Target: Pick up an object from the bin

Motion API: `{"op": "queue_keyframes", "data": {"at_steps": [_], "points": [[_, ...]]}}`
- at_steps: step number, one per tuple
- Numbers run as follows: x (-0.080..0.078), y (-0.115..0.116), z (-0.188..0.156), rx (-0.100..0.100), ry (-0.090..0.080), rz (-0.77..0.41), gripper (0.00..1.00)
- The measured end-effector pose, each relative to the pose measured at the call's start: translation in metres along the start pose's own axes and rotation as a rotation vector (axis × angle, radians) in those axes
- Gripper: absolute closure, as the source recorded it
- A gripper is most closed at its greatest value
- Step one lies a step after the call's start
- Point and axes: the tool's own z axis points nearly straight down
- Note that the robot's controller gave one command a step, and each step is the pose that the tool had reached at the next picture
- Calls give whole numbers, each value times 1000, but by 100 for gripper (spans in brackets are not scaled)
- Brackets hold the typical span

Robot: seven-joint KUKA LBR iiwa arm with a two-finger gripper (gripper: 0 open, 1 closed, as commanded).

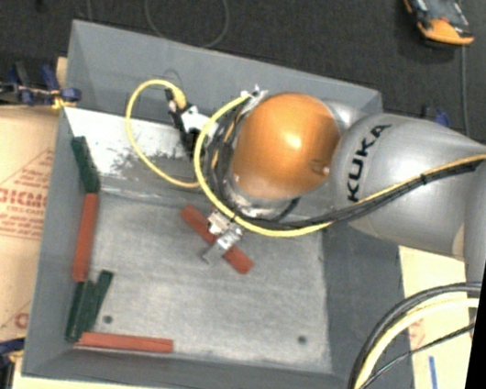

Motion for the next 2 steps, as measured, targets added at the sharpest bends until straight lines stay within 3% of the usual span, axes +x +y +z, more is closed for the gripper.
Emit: {"op": "queue_keyframes", "data": {"at_steps": [1, 2], "points": [[-20, -15, -125, 8, 9, -65, 100], [-6, -38, -281, 9, 9, -91, 100]]}}
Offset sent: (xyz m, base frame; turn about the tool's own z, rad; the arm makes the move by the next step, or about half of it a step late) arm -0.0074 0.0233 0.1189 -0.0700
